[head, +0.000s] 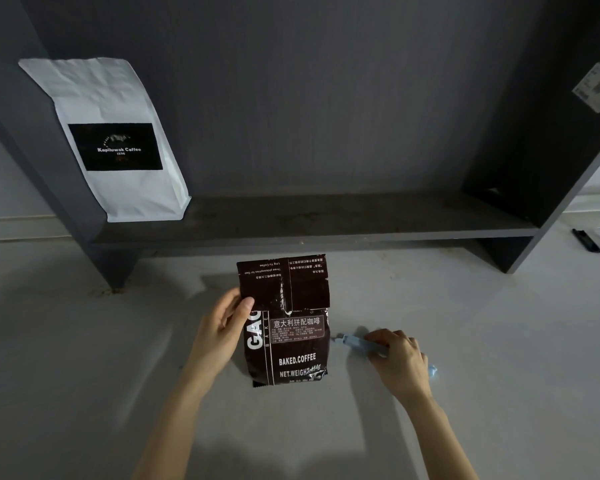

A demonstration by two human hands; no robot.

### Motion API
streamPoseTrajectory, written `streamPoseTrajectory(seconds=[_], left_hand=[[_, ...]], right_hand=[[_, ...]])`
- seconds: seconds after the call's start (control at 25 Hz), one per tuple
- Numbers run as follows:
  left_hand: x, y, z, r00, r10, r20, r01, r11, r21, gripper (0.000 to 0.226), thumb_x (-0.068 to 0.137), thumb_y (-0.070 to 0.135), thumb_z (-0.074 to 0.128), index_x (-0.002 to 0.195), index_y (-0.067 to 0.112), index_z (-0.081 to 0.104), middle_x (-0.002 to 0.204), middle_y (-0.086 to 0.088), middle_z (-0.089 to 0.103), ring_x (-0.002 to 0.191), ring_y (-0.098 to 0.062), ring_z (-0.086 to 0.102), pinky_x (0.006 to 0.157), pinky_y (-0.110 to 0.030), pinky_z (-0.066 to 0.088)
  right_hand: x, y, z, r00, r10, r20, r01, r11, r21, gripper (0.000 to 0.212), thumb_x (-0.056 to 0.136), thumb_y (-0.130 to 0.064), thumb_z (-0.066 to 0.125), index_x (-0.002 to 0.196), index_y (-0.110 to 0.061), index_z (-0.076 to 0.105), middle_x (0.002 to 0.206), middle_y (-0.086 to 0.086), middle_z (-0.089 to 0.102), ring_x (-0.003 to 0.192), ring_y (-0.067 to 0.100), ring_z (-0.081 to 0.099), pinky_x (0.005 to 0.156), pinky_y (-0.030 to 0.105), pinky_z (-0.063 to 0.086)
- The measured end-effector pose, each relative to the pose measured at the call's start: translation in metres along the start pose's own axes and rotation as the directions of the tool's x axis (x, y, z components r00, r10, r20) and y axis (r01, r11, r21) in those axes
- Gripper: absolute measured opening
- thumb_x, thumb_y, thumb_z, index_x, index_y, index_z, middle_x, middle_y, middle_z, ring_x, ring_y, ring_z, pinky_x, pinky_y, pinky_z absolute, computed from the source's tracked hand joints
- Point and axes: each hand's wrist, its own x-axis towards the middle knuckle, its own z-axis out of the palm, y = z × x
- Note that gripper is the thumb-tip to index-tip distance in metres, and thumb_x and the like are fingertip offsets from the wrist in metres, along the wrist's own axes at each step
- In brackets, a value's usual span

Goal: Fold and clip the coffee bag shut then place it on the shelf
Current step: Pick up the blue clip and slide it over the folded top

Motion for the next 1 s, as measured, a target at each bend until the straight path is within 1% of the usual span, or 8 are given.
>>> streamPoseTrajectory(seconds=[0.2,0.36,0.48,0.56,0.64,0.76,0.84,1.0], left_hand=[[-0.001,0.002,0.000,1.000,0.001,-0.001,-0.001,1.000,0.001,0.021,0.090,0.015,0.045,0.089,0.034,0.054,0.096,0.017,0.061,0.081,0.021,0.056,0.070,0.002,0.041],[-0.002,0.004,0.001,1.000,0.028,-0.004,-0.028,1.000,-0.003,0.025,0.089,0.010,0.046,0.086,0.033,0.055,0.078,0.023,0.070,0.080,0.020,0.057,0.069,0.002,0.041],[-0.001,0.004,0.001,0.997,0.062,-0.054,-0.063,0.998,-0.029,0.027,0.087,0.008,0.049,0.093,0.034,0.054,0.087,0.023,0.067,0.085,0.019,0.057,0.072,0.002,0.042],[0.003,0.002,0.001,0.992,0.080,-0.100,-0.084,0.996,-0.038,0.031,0.086,0.005,0.051,0.108,0.028,0.051,0.107,0.015,0.058,0.093,0.013,0.057,0.078,0.001,0.042],[0.006,0.002,0.001,0.989,0.099,-0.114,-0.102,0.994,-0.024,0.042,0.084,0.002,0.052,0.122,0.020,0.045,0.117,0.008,0.053,0.102,0.004,0.054,0.084,-0.001,0.042],[0.009,0.006,0.002,0.986,0.125,-0.107,-0.128,0.991,-0.024,0.045,0.083,0.002,0.053,0.119,0.027,0.042,0.113,0.016,0.052,0.098,0.010,0.056,0.080,-0.002,0.043],[0.011,0.010,0.001,0.984,0.141,-0.112,-0.144,0.989,-0.019,0.043,0.083,0.004,0.055,0.117,0.027,0.043,0.108,0.018,0.054,0.093,0.017,0.055,0.077,-0.002,0.043],[0.013,0.020,0.001,0.980,0.157,-0.121,-0.158,0.987,-0.002,0.040,0.082,0.010,0.057,0.116,0.030,0.046,0.107,0.012,0.058,0.097,0.007,0.057,0.081,-0.007,0.045]], right_hand=[[-0.002,-0.003,-0.001,0.999,-0.017,-0.028,0.019,0.999,0.044,0.027,0.082,-0.012,0.056,0.107,-0.020,0.063,0.111,0.011,0.062,0.108,0.032,0.050,0.092,0.039,0.037],[-0.002,-0.014,-0.009,0.994,-0.041,-0.101,0.059,0.982,0.181,0.025,0.077,-0.005,0.059,0.100,-0.015,0.065,0.102,0.015,0.064,0.099,0.035,0.056,0.086,0.040,0.043],[-0.003,-0.024,-0.020,0.979,-0.096,-0.179,0.139,0.960,0.241,0.023,0.077,-0.002,0.061,0.097,-0.012,0.066,0.096,0.014,0.063,0.090,0.032,0.059,0.071,0.027,0.037],[-0.005,-0.033,-0.030,0.967,-0.138,-0.216,0.195,0.943,0.268,0.022,0.078,-0.002,0.061,0.097,-0.012,0.066,0.094,0.010,0.060,0.083,0.026,0.057,0.063,0.017,0.032],[-0.007,-0.043,-0.041,0.953,-0.172,-0.250,0.239,0.933,0.269,0.023,0.079,-0.005,0.061,0.100,-0.013,0.065,0.096,0.006,0.059,0.079,0.017,0.052,0.058,0.012,0.035],[-0.009,-0.063,-0.061,0.914,-0.233,-0.332,0.324,0.912,0.250,0.023,0.080,-0.008,0.061,0.102,-0.013,0.063,0.095,0.002,0.055,0.077,0.010,0.049,0.059,-0.007,0.034],[-0.011,-0.080,-0.072,0.880,-0.285,-0.380,0.386,0.895,0.222,0.023,0.080,-0.011,0.062,0.102,-0.016,0.063,0.093,-0.002,0.053,0.070,0.002,0.048,0.061,-0.008,0.034],[-0.021,-0.113,-0.079,0.820,-0.430,-0.377,0.530,0.819,0.219,0.024,0.080,-0.014,0.062,0.104,-0.018,0.064,0.092,-0.011,0.053,0.071,-0.004,0.051,0.066,-0.005,0.035]])
